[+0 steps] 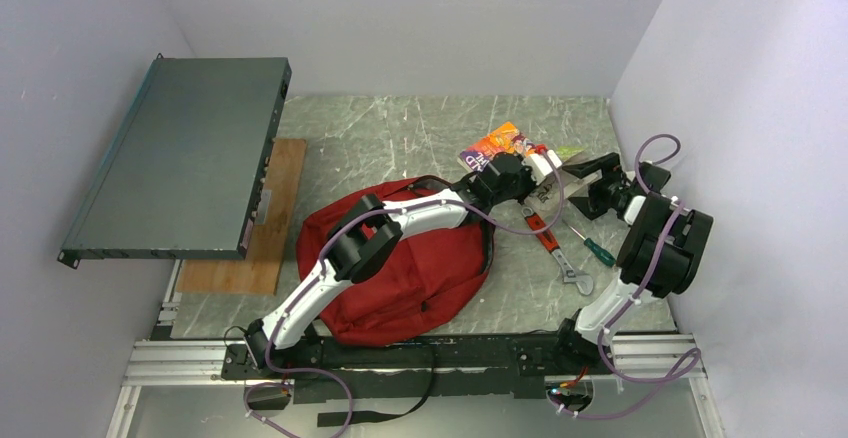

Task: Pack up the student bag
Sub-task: Pick up the book from the center of the board.

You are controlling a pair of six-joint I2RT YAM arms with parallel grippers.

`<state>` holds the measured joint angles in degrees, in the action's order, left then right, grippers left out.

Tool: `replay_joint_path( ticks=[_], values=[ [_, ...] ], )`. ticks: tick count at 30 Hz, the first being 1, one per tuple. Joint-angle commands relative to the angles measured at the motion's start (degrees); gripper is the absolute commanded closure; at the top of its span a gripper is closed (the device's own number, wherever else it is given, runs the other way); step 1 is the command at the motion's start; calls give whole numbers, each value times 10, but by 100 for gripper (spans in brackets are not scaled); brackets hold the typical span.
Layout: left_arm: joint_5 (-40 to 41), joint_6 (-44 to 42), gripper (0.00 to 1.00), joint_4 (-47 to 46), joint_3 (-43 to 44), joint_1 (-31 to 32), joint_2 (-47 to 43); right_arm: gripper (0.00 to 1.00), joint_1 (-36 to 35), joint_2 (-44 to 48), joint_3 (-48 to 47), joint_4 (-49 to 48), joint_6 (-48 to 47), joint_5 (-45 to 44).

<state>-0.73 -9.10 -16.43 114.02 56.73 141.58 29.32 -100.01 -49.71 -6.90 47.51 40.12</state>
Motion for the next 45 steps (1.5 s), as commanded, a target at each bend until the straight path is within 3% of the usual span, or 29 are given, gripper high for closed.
replay_joint_path(
  ticks=[1,9,16,20,23,30,39,42,45],
  values=[
    [-37,29,100,9,17,1,-24,0,1,-15,32,-143,59,47],
    [-72,55,100,38,34,-1,-9,0,-6,-29,49,-243,116,90],
    [-95,53,100,43,30,-4,-7,1,-30,-11,39,-218,104,111],
    [-103,51,100,45,27,-5,-9,7,-47,-10,42,-230,114,121],
    [-109,48,100,44,25,-5,-8,11,-58,-7,30,-192,90,116],
    [-119,42,100,55,32,-5,-4,15,-77,-5,-33,-8,-43,65],
    [-124,34,99,65,18,-4,-20,24,-78,-5,-50,-18,-27,57],
    [-115,37,85,78,11,-4,-32,22,-78,-30,-55,-48,-1,73],
    [-111,39,53,117,15,-9,-44,25,-78,-45,-65,-55,2,86]
  ],
)
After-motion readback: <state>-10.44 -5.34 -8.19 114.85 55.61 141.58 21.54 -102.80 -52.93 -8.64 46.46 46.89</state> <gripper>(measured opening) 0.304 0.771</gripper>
